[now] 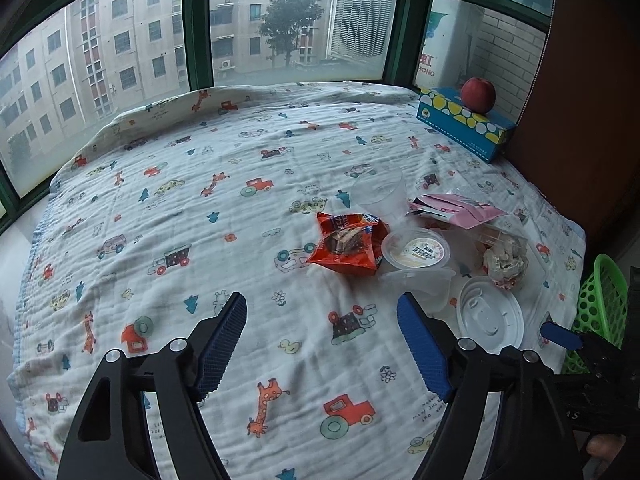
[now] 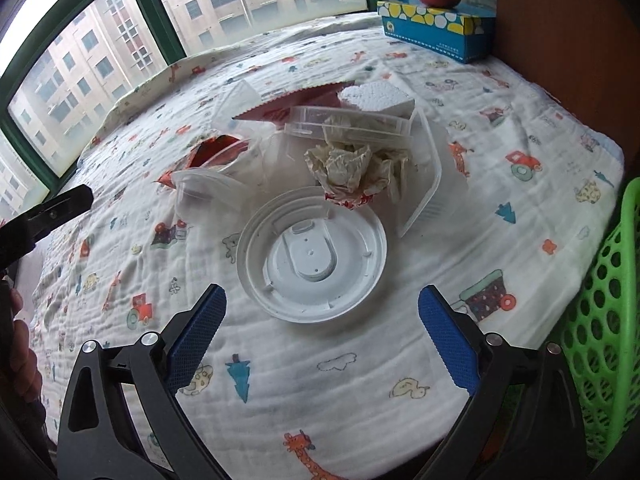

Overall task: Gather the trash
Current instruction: 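Move the right tool to the white plastic lid while the left tool approaches the clear cup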

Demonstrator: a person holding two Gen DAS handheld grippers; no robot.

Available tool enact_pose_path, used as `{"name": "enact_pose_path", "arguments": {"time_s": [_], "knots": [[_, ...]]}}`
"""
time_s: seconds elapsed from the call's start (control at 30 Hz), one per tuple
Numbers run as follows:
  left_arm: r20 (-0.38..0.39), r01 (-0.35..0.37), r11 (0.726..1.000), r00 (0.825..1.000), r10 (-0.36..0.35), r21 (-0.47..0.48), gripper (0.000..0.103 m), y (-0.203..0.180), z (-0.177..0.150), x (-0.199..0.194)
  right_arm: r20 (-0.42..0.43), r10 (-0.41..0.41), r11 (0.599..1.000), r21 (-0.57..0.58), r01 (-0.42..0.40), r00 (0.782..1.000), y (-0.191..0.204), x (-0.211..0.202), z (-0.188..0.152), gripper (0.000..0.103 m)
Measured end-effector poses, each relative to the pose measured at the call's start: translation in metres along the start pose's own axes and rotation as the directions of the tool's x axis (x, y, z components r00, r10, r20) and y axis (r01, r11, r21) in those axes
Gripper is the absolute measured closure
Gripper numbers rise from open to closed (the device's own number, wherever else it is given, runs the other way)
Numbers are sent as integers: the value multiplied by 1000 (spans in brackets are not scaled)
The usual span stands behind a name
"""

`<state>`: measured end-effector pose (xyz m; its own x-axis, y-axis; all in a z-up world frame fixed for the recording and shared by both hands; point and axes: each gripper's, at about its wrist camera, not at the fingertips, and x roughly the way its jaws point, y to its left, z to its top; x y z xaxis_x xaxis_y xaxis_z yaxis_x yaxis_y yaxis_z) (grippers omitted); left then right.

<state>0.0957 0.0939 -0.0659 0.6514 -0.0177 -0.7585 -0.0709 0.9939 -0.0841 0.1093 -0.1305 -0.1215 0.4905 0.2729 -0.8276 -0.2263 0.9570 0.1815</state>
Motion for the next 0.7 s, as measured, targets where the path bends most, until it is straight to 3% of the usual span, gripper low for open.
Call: {"name": "enact_pose_path", "arguments": {"time_s": [0.33, 0.7], "knots": [[-36, 29, 1000, 999, -29, 6, 28, -2, -4, 13, -39, -31, 999, -17, 31, 999, 4, 29, 7, 5], [-93, 80, 997, 993, -79, 7, 28, -14, -7, 31, -18, -74, 994, -81, 73, 997, 16, 37, 10, 5]]}}
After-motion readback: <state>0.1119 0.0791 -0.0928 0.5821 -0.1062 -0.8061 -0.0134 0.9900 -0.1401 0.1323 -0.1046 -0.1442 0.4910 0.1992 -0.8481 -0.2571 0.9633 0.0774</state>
